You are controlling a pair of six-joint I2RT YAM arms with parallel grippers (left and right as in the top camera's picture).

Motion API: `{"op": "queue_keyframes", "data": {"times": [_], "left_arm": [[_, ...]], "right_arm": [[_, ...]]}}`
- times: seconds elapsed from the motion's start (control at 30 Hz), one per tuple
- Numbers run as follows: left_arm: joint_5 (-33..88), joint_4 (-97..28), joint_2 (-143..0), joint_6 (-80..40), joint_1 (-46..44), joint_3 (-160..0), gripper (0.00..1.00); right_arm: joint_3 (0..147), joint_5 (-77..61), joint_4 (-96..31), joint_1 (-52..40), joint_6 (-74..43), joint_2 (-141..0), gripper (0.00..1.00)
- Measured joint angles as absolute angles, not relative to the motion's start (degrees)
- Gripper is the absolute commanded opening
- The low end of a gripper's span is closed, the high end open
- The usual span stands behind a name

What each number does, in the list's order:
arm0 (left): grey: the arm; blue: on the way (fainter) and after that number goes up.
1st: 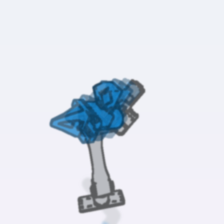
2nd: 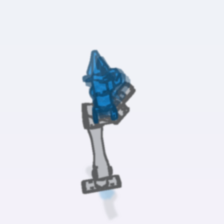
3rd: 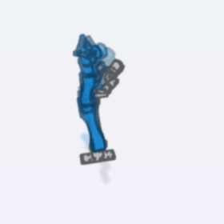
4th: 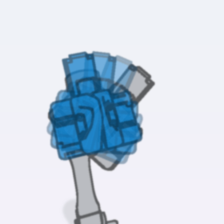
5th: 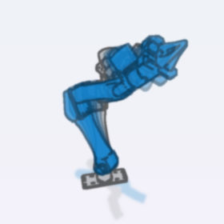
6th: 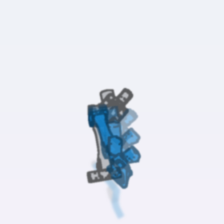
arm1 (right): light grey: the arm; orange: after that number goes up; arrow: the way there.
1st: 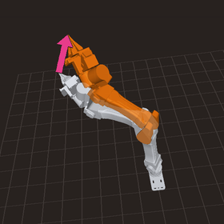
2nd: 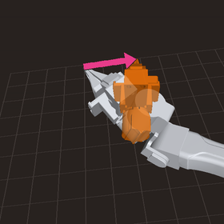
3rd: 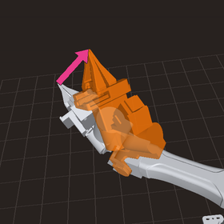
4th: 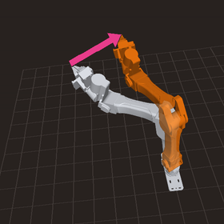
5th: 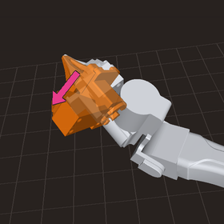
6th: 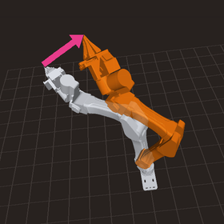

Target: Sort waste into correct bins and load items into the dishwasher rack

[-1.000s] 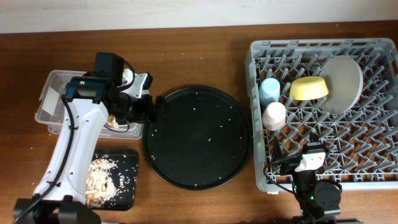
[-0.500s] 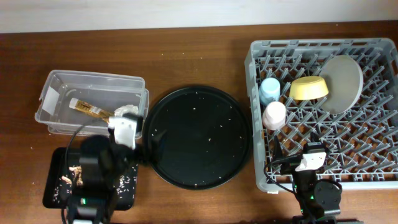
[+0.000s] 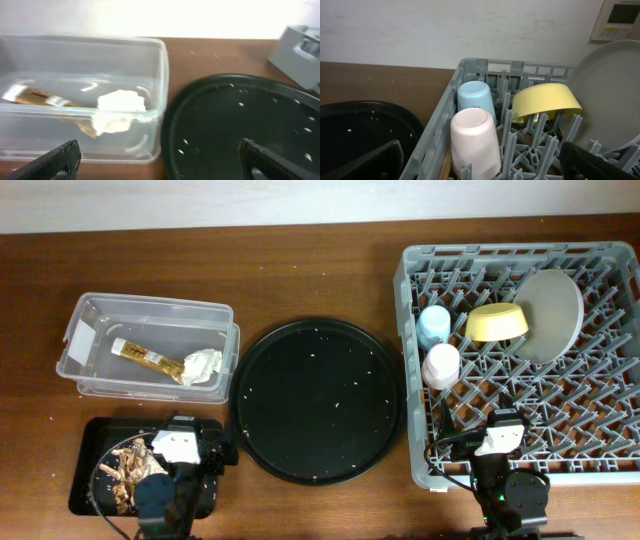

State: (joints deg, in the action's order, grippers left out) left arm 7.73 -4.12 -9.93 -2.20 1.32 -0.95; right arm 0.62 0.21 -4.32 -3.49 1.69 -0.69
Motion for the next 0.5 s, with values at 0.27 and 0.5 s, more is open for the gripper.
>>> {"op": "queue_keyframes", "data": {"times": [0.27, 0.5], "left_arm": [[1.02, -4.73, -0.89, -2.2, 1.32, -0.95, 0.99], [1.02, -4.73, -0.89, -2.2, 1.32, -0.95, 0.99]], "right_arm": [[0.62, 0.21, -4.32, -3.49, 1.69, -0.69, 0.99], [0.62, 0.19, -4.32, -3.49, 1.72, -0.69, 0.98]]}}
